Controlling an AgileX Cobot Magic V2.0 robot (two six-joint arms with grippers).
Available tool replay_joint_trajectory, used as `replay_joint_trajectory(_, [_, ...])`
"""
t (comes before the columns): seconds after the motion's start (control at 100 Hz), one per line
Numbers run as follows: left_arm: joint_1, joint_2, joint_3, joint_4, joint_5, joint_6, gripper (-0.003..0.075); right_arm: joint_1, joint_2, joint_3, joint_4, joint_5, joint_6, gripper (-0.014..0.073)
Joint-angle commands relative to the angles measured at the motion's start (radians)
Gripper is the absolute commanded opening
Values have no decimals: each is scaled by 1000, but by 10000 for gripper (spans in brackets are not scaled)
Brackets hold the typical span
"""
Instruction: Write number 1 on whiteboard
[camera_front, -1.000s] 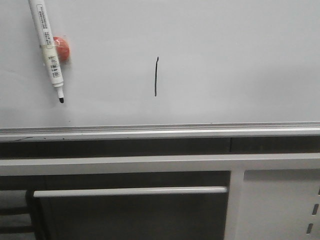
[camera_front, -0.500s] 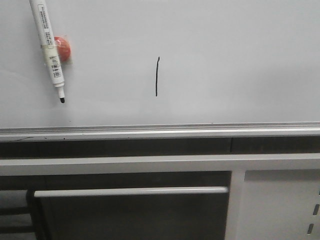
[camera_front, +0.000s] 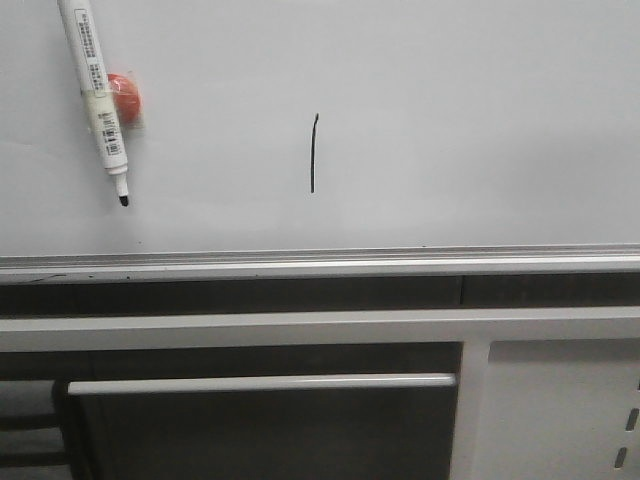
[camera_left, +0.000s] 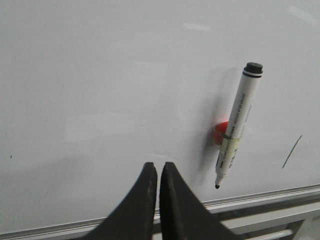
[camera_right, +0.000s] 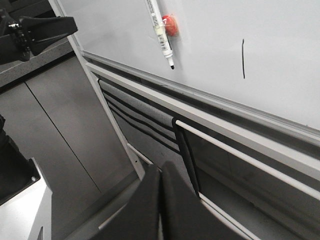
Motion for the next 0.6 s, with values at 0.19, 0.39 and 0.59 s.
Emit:
replay_joint_trajectory(0.19, [18,-98,-24,43,-94,-7,-20,-4,-1,-26,17,-17,-5,-64])
replay_joint_trajectory(0.39, [17,-137,-24,43,-80,-3,-20,-4,-1,-26,17,-17,-5,-64])
replay_joint_trajectory(0.59, [17,-139,-24,-172,-50,134,-20,-4,-1,-26,17,-17,-5,-64])
